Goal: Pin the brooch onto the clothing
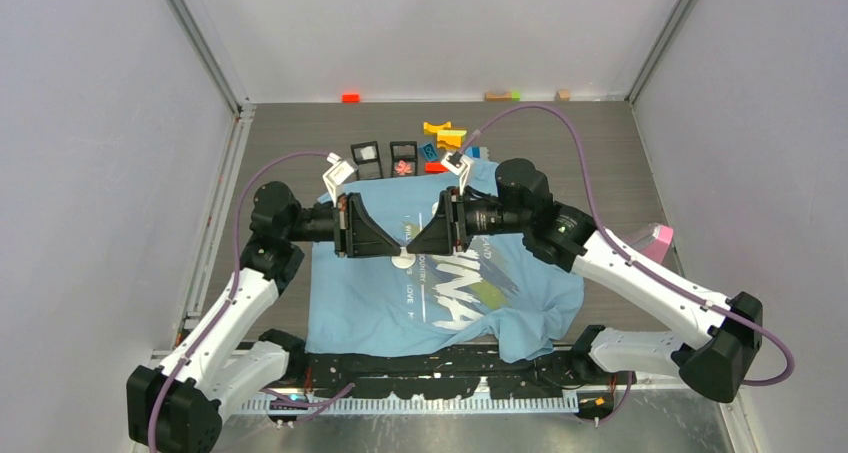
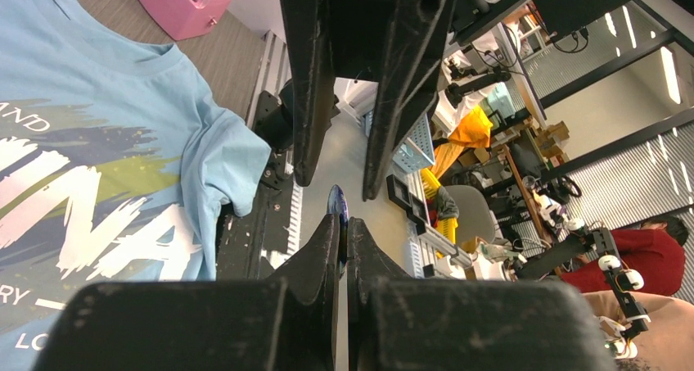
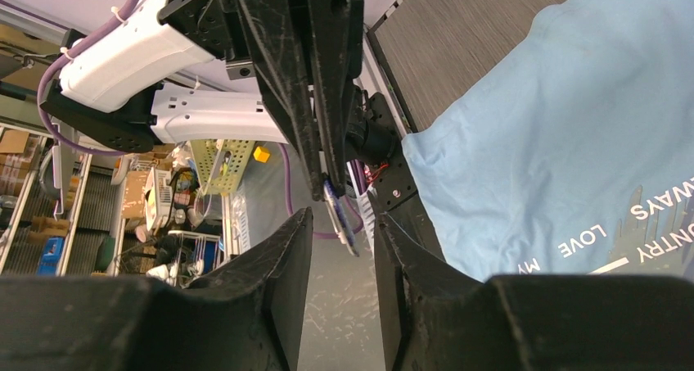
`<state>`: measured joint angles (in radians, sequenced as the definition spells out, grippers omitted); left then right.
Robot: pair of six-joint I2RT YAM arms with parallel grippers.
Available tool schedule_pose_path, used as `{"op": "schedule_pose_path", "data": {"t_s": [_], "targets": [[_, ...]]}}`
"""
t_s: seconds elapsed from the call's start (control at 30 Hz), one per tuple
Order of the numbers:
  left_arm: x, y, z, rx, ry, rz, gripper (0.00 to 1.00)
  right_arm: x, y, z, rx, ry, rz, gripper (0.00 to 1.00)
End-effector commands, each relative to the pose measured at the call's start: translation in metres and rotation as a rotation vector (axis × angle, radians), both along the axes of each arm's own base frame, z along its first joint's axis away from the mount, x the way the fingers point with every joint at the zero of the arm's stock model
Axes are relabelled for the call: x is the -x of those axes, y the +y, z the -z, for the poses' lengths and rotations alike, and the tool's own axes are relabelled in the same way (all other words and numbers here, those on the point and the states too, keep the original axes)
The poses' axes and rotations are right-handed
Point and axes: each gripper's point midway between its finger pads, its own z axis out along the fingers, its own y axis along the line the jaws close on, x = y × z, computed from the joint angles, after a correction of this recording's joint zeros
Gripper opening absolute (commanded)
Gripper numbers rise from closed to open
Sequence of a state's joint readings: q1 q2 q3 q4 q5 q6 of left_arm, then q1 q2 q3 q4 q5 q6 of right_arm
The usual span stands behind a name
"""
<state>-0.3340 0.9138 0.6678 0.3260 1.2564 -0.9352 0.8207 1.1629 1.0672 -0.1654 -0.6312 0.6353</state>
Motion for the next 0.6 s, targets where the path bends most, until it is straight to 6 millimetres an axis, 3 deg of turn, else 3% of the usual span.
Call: {"op": "schedule_pose_path", "data": {"t_s": [0.0, 0.23, 0.57], "targets": [[0.0110, 0.0016, -0.0087, 0.022, -0.072, 0.036, 0.00, -0.0010, 0.0045, -0.0108, -0.047, -0.022, -0.018, 0.37], [0.0102, 0.0011, -0.0093, 0.025, -0.075, 0.027, 0.00, 0.0023, 0.0094, -0.0104, -0.059, -0.001, -0.058, 0.24], [0.0043, -0.0004, -0.0122, 0.045, -0.085, -0.008, 0.00, 0.0072, 0.0099, -0.0033, -0.047, 0.026, -0.089, 0.20]]}}
